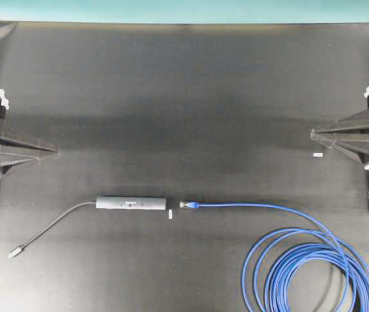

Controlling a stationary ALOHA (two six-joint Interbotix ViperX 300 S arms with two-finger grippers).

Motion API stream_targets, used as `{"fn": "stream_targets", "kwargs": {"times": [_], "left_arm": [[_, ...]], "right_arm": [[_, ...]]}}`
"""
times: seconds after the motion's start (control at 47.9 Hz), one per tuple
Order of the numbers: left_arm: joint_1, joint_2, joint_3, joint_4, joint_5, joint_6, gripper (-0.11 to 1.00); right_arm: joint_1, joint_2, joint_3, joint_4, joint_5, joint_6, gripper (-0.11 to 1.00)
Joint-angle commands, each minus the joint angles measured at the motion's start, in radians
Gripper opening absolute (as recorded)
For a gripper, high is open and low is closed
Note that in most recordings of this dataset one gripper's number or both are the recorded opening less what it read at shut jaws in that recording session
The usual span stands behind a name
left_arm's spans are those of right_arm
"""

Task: Insert the LAN cable into the hub.
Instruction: 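Move both grippers from rest toward the hub and blue cable, then lower the left gripper over the grey hub and close on it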

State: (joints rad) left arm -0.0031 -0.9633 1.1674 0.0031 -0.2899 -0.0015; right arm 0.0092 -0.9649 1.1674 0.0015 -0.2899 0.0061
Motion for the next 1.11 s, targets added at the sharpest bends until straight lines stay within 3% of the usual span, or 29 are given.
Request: {"fn": "stream_targets", "kwargs": {"times": [0.0, 0.104, 0.313, 0.584, 0.668, 0.751, 0.814, 0.897, 0.939, 1.022, 1.085], "left_arm": [[0.015, 0.011, -0.057, 0.04, 0.006, -0.017, 0.06], [0.012, 0.015, -0.072, 0.04, 0.011, -0.029, 0.0], [-0.006, 0.038, -0.074, 0.04, -0.044, -0.098, 0.0], [0.012, 0.089, -0.054, 0.04, -0.048, -0.112, 0.01], [0.014, 0.103, -0.052, 0.04, -0.048, -0.115, 0.15], [0.009, 0.133, -0.044, 0.041, -0.051, -0.12, 0.39], [0.002, 0.16, -0.04, 0.04, -0.083, -0.126, 0.59], [-0.017, 0.195, -0.009, 0.04, -0.219, -0.123, 0.8], [-0.018, 0.218, 0.014, 0.041, -0.284, -0.124, 0.78], [-0.029, 0.282, 0.063, 0.04, -0.379, -0.127, 0.62], [-0.037, 0.331, 0.081, 0.04, -0.413, -0.13, 0.6]], "right_arm": [[0.002, 0.018, -0.012, 0.005, -0.006, 0.006, 0.03], [0.005, 0.06, -0.038, 0.041, 0.06, 0.026, 0.0], [0.025, 0.179, -0.072, 0.041, 0.121, 0.046, 0.0], [0.023, 0.31, -0.106, 0.041, 0.13, 0.071, 0.0], [0.014, 0.339, -0.115, 0.041, 0.13, 0.069, 0.0], [0.009, 0.36, -0.124, 0.041, 0.13, 0.071, 0.02], [0.009, 0.376, -0.129, 0.041, 0.13, 0.074, 0.08], [0.009, 0.399, -0.141, 0.044, 0.13, 0.075, 0.25], [0.009, 0.41, -0.146, 0.044, 0.13, 0.074, 0.36], [0.006, 0.44, -0.163, 0.046, 0.132, 0.074, 0.61], [0.006, 0.472, -0.179, 0.044, 0.13, 0.072, 0.76]]}}
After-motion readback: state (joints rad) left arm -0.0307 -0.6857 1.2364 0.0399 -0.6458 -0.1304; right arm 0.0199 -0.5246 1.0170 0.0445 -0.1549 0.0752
